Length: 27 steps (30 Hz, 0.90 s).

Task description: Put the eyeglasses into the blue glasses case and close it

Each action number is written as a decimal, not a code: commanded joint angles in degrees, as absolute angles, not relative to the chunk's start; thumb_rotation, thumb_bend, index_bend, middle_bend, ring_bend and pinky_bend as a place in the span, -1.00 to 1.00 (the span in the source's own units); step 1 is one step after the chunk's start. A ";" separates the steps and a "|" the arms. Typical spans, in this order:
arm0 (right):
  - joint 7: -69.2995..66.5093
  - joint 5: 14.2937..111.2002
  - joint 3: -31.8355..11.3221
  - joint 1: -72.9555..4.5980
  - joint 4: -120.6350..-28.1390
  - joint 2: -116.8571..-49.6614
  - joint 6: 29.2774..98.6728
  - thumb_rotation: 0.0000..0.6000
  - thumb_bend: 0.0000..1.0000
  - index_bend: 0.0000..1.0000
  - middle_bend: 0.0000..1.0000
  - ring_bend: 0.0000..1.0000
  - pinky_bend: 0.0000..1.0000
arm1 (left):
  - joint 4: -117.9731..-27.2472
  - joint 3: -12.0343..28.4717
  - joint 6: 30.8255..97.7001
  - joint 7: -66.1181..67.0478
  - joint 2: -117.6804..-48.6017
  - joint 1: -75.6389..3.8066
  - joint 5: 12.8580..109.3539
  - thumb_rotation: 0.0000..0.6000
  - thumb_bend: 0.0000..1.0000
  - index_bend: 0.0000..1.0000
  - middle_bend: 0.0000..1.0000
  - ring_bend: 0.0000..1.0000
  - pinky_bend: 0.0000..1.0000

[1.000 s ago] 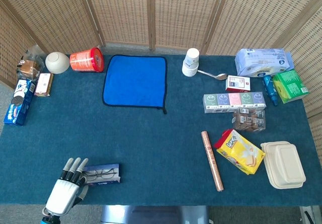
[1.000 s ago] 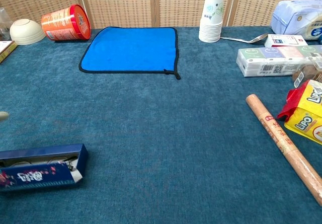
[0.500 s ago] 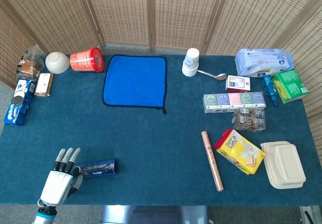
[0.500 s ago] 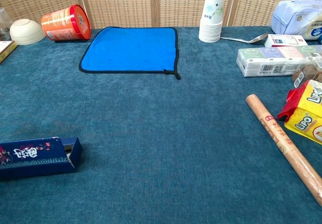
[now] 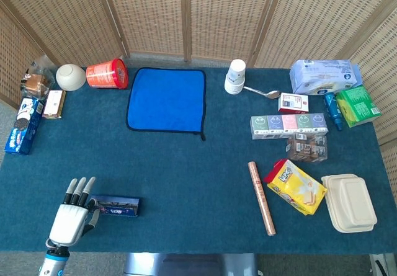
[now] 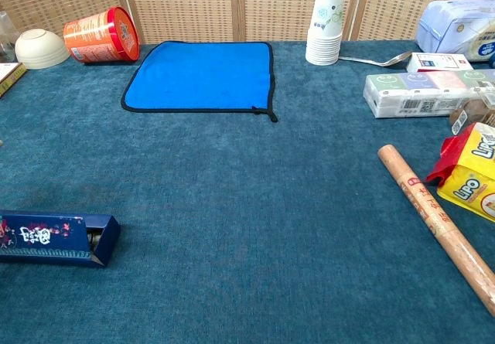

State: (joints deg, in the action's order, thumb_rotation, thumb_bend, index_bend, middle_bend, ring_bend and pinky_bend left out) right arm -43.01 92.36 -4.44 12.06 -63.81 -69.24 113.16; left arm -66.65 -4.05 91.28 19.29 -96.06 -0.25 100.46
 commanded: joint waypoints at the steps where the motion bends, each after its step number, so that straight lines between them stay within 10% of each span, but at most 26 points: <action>1: -42.83 92.33 -4.38 12.20 -64.02 -69.07 113.19 1.00 -0.30 -1.00 -0.92 -1.00 -0.78 | -66.01 -3.62 90.85 19.22 -96.52 -0.61 99.92 0.63 -0.08 -0.01 -0.92 -1.00 -1.00; 13: -43.32 92.16 -4.65 12.52 -64.24 -68.61 113.72 1.00 -0.30 -1.00 -0.92 -1.00 -0.78 | -66.28 -2.36 88.28 23.09 -97.23 -0.87 96.02 0.61 -0.15 -0.96 -1.00 -1.00 -1.00; 27: -43.63 91.97 -4.74 12.62 -63.96 -68.65 113.58 1.00 -0.29 -1.00 -0.92 -1.00 -0.77 | -70.81 -0.51 85.87 27.71 -95.92 -2.14 92.88 0.58 -0.19 -1.00 -1.00 -1.00 -1.00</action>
State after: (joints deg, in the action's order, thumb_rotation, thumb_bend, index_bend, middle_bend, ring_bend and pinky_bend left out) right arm -43.63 91.96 -4.74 12.62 -63.95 -68.66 113.59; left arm -70.27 -0.94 86.28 27.34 -96.16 -1.82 93.36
